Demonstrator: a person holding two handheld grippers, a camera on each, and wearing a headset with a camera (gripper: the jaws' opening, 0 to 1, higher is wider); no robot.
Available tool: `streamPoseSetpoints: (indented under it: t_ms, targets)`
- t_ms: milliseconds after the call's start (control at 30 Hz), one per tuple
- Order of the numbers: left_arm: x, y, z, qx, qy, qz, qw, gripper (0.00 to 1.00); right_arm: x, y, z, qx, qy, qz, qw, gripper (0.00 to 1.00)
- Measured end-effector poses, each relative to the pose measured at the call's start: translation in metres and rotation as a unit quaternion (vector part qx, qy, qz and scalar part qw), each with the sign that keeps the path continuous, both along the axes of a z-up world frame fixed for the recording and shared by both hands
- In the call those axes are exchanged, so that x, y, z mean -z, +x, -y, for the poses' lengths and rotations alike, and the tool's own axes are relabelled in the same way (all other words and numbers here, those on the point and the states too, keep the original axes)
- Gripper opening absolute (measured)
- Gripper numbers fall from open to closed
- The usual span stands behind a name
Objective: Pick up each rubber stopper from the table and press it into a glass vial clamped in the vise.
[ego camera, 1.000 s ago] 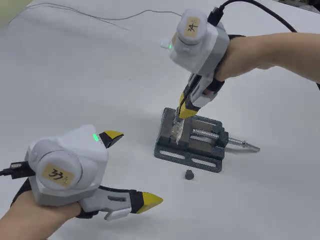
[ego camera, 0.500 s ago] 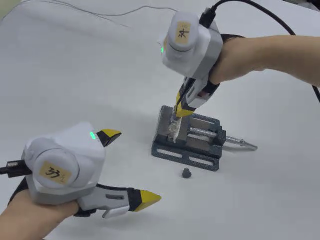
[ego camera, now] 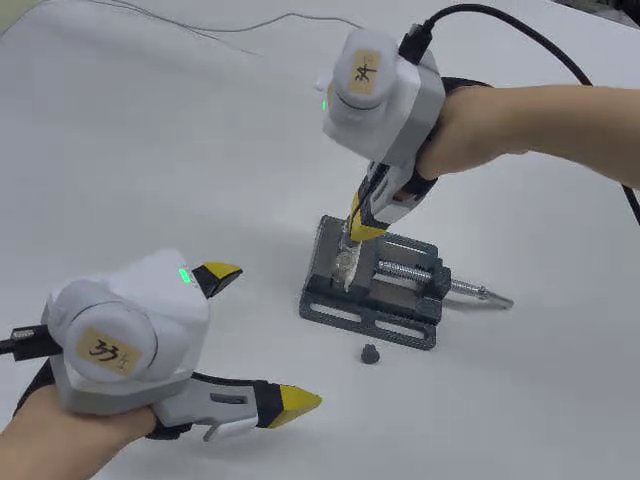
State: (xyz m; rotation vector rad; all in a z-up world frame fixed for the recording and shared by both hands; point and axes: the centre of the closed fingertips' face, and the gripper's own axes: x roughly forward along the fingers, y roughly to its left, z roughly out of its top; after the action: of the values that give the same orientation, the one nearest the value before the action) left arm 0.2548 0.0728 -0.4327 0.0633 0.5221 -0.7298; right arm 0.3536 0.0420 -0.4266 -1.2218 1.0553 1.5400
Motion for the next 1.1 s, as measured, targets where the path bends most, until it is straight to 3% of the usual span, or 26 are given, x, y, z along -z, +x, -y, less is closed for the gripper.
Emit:
streamPoseSetpoints:
  t_ms: [200, 333, 433, 533, 733, 800, 1100]
  targets:
    - [0.0026, 0.0017, 0.002, 0.0, -0.003, -0.003, 1.0, 0.87, 0.0032, 0.0022, -0.0011, 0.007, 0.0, 0.002, 1.0, 0.0]
    - [0.0033, 0.003, 0.0027, -0.001, -0.004, -0.004, 1.0, 0.86, 0.0051, 0.0036, -0.0003, -0.006, -0.012, 0.004, 0.9999, 0.0]
    - [0.0027, 0.0042, 0.002, -0.004, -0.005, -0.003, 1.0, 0.86, 0.006, 0.004, 0.0003, -0.01, -0.005, 0.008, 0.9999, 0.0]
    - [0.0029, 0.0047, 0.0016, -0.005, -0.005, -0.003, 1.0, 0.86, 0.0064, 0.0042, -0.0001, 0.006, -0.002, 0.003, 1.0, 0.0]
    - [0.0046, 0.0059, 0.0021, -0.008, -0.006, -0.005, 0.9999, 0.86, 0.0082, 0.0033, -0.003, -0.006, -0.017, 0.019, 0.9997, 0.0]
    - [0.0035, 0.0069, 0.0022, -0.008, -0.007, -0.004, 0.9999, 0.86, 0.0072, 0.0006, -0.0025, -0.022, -0.022, 0.034, 0.9989, 0.0]
    - [-0.0045, 0.0098, 0.0008, -0.009, -0.006, 0.006, 0.9999, 0.86, 0.0064, 0.0008, -0.0004, -0.003, -0.016, 0.032, 0.9993, 0.0]
